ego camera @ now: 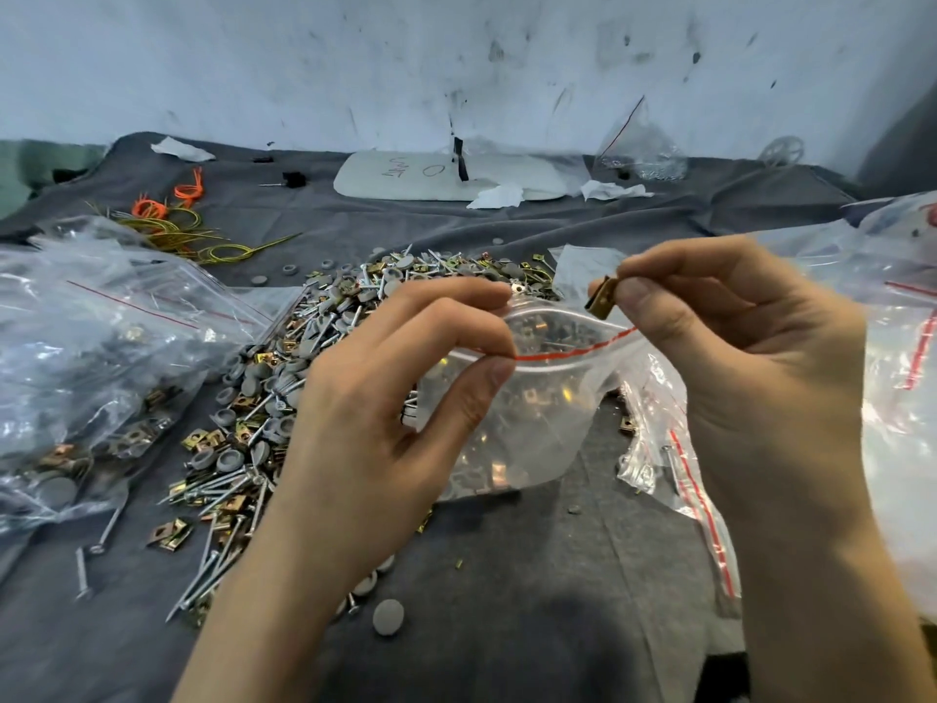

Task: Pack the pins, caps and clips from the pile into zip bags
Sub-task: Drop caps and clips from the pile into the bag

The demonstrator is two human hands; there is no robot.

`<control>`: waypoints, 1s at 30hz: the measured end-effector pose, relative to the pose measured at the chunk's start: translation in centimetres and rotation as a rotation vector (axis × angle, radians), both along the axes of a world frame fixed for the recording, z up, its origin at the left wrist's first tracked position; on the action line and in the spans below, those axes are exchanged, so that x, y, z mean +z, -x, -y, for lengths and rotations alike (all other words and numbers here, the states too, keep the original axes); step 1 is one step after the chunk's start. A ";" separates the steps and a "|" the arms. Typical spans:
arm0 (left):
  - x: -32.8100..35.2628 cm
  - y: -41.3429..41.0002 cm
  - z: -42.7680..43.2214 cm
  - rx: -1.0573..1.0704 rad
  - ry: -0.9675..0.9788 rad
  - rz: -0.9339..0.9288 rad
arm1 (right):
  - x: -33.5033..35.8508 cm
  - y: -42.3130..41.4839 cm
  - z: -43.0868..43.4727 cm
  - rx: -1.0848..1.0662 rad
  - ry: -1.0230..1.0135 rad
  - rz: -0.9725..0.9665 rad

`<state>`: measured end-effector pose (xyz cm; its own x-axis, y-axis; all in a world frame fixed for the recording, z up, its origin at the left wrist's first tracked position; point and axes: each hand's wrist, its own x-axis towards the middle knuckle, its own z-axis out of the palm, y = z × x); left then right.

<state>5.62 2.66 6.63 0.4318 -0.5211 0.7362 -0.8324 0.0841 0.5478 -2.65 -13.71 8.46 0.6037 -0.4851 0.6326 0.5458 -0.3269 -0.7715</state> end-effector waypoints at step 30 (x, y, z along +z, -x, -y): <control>-0.6 -2.0 -1.3 0.127 0.055 -0.071 | -9.0 -5.0 4.4 -0.590 0.522 -1.093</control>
